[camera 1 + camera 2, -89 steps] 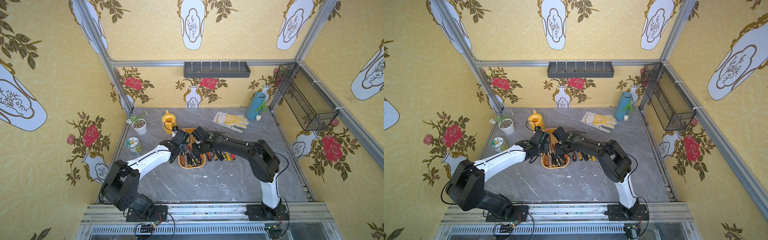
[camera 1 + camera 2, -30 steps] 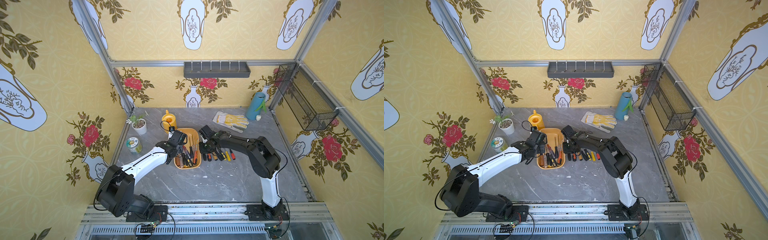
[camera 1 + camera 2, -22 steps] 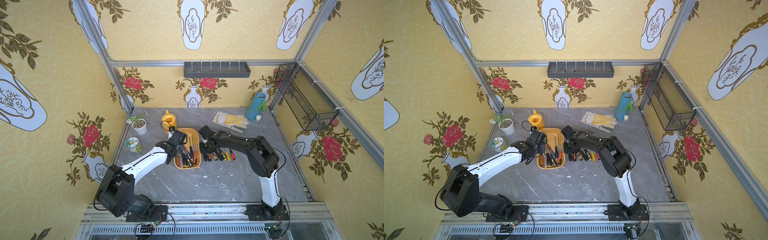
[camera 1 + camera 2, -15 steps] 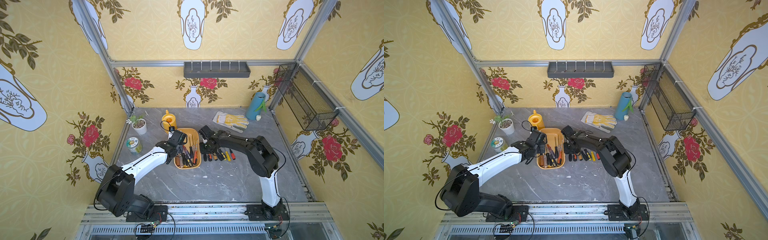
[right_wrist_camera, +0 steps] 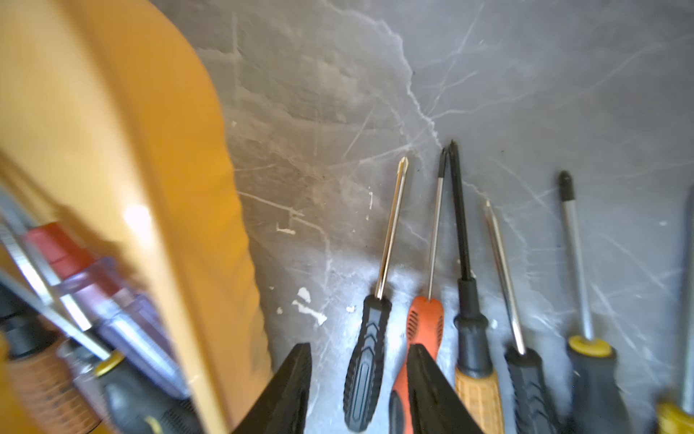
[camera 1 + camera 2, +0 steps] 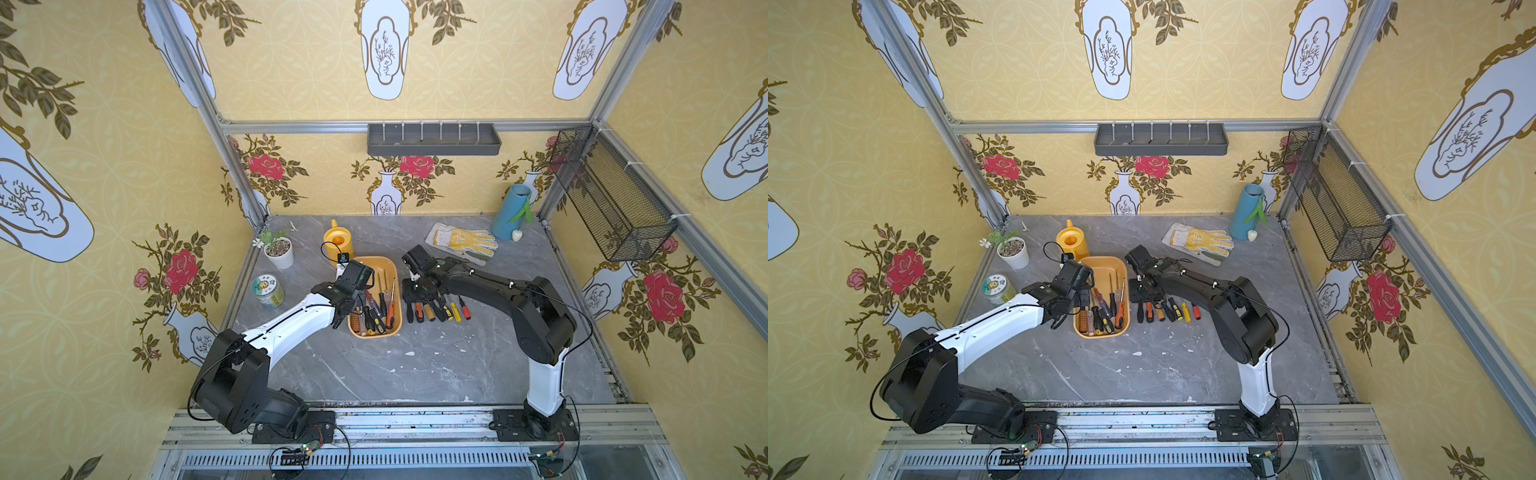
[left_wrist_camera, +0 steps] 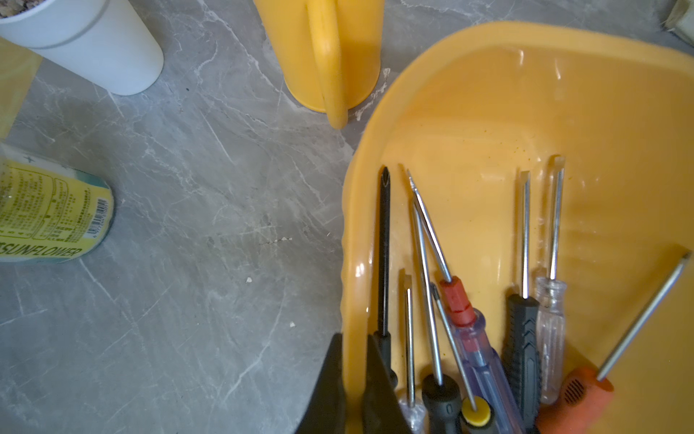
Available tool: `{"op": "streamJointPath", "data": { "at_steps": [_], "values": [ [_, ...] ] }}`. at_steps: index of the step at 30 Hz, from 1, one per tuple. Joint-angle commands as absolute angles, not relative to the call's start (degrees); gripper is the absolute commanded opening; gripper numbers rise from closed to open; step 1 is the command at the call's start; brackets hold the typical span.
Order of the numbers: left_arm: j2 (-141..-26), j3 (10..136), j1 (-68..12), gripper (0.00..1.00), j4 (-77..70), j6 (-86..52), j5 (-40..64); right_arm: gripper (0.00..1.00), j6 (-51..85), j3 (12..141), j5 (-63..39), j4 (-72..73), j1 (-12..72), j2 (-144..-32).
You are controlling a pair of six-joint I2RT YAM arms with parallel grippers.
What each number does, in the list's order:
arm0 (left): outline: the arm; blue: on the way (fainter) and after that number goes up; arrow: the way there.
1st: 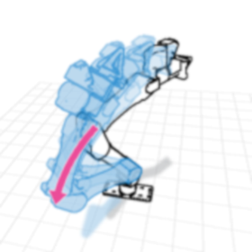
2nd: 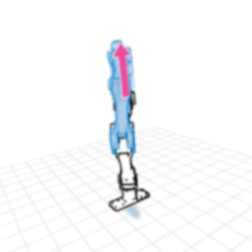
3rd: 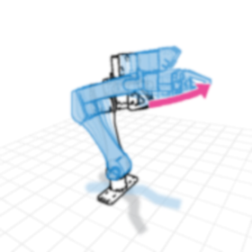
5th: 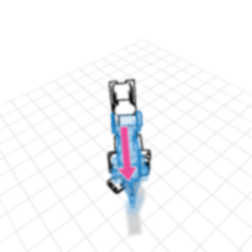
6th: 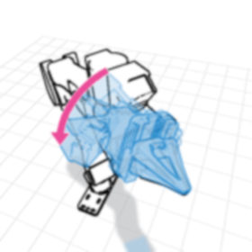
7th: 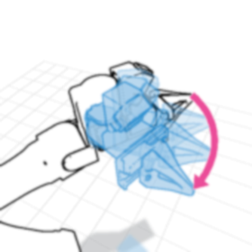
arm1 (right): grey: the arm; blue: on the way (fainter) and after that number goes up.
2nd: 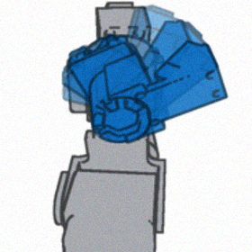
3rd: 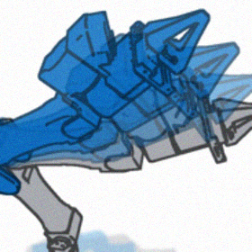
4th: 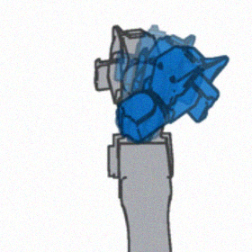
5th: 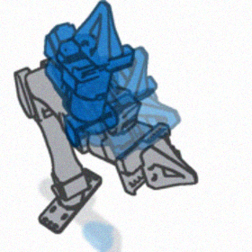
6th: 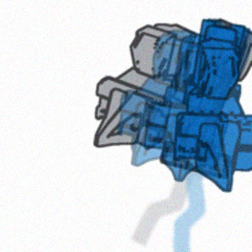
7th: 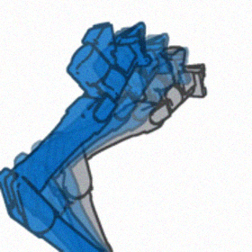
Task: Take out the screwdriver from the storage box
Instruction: Place the screwdriver at the center of the board, then pick up the screwdriver from the storage box.
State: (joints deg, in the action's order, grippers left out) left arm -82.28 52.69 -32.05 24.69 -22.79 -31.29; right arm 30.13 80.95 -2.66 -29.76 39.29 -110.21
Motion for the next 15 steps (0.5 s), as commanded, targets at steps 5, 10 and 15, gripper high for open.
{"op": "streamJointPath", "data": {
  "at_steps": [5,10,15],
  "values": [
    [-82.4,52.4,-32.0,0.00,22.0,-23.5,-30.5,0.47,27.3,79.7,-1.9,-25.7,40.3,-104.2],
    [-82.9,52.8,-32.0,0.00,20.9,-22.5,-27.9,0.45,24.9,79.8,-3.7,-23.7,41.7,-102.5],
    [-83.3,52.7,-32.0,0.00,20.4,-22.5,-26.4,0.43,23.3,80.7,-5.8,-22.9,43.1,-103.8]
  ]
}}
